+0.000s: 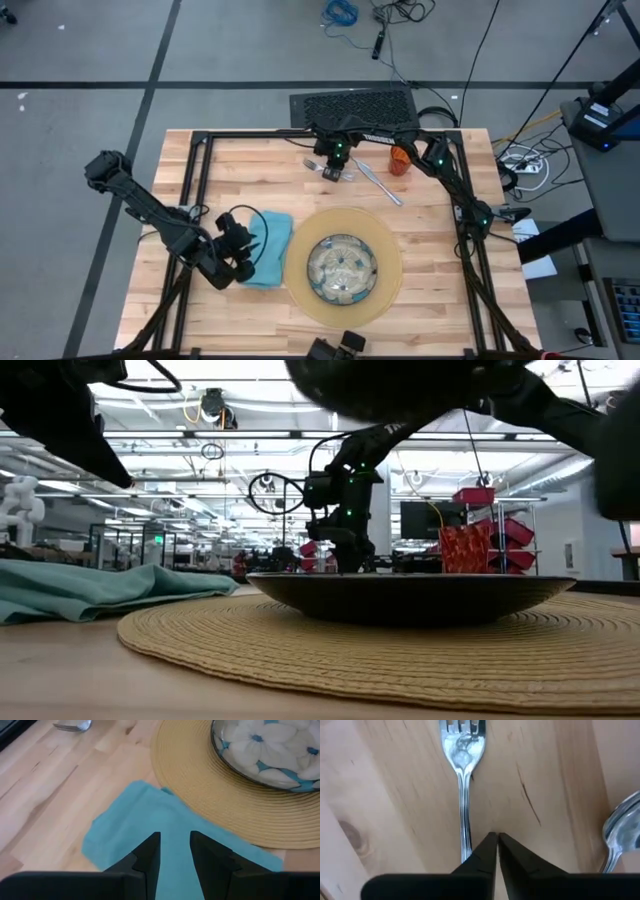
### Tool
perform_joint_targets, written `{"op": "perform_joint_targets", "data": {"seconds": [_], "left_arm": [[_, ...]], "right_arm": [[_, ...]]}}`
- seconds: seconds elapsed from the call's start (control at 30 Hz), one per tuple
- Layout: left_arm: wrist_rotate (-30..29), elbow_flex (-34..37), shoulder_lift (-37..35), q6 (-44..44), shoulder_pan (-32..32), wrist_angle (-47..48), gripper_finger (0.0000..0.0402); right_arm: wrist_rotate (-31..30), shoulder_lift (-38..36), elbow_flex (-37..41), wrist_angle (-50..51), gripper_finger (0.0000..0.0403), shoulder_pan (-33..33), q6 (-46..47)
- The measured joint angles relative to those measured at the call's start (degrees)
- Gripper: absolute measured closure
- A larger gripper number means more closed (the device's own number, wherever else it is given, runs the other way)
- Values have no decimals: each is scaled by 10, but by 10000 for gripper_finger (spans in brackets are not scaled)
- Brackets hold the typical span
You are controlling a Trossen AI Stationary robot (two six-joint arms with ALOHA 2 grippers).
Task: Set table place
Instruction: Put the silver fork on the blue napkin
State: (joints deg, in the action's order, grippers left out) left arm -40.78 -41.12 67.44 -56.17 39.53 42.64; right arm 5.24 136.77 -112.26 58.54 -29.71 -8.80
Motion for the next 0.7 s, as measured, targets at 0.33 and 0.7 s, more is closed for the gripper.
{"op": "perform_joint_targets", "data": {"seconds": [0.33, 0.7], "left_arm": [[0, 0, 0, 15, 0, -17, 306], [0, 3, 0, 15, 0, -15, 306]], "right_arm": [[8, -1, 1, 22, 399, 12, 37], [43, -12, -1, 58, 293, 36, 9]]}}
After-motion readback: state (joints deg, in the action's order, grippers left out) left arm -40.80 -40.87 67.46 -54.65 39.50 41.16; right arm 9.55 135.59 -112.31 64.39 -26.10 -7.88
